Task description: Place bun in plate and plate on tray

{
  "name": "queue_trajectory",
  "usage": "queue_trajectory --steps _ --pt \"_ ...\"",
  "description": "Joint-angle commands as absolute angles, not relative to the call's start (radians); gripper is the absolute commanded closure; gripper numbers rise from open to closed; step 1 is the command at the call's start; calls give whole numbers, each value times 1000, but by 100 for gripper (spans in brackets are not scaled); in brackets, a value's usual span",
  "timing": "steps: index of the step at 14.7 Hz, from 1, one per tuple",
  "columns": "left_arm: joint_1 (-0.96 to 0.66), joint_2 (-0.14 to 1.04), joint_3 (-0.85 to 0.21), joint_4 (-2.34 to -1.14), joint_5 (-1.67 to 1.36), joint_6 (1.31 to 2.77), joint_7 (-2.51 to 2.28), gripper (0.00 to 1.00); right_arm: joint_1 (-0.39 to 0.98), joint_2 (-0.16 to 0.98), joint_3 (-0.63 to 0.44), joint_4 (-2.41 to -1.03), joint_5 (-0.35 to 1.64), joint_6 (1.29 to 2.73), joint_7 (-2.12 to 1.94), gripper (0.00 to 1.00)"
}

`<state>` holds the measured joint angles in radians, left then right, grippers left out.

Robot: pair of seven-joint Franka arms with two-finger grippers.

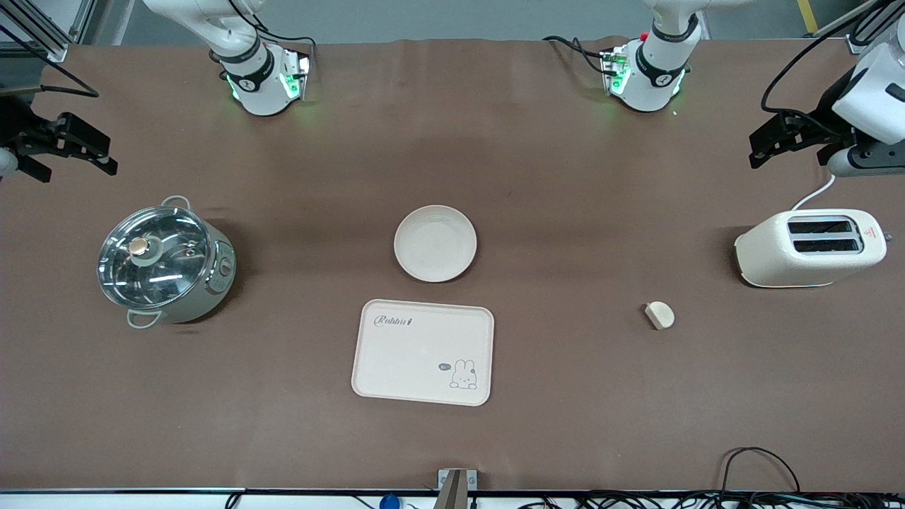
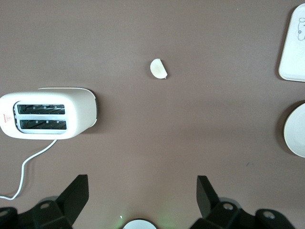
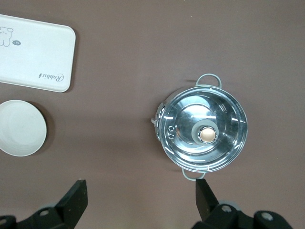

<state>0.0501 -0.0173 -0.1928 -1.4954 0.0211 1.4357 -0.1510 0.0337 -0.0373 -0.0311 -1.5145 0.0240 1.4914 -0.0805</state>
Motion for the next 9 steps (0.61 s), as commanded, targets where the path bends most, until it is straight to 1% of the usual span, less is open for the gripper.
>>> queue_trajectory --steps 1,3,5,7,8,9 --pt "51 -17 -195 -1488 11 1436 -160 0 11 -49 -32 -1535 15 1509 -74 0" --pt "46 -12 -193 -1483 15 1436 -149 0 12 -49 -31 -1531 15 1513 -71 0" --pt "48 55 -192 -1432 18 1436 -144 0 18 -57 -23 -1528 15 1491 -63 0" --pt "48 116 -192 -1420 28 1454 -156 0 38 -74 -15 -1534 15 1460 -20 0" --pt "49 145 -193 -1431 46 1507 -166 0 40 -78 -14 -1534 15 1456 -14 0" --pt "49 167 -192 -1472 51 1561 -181 0 44 -80 -12 -1529 15 1448 -11 0"
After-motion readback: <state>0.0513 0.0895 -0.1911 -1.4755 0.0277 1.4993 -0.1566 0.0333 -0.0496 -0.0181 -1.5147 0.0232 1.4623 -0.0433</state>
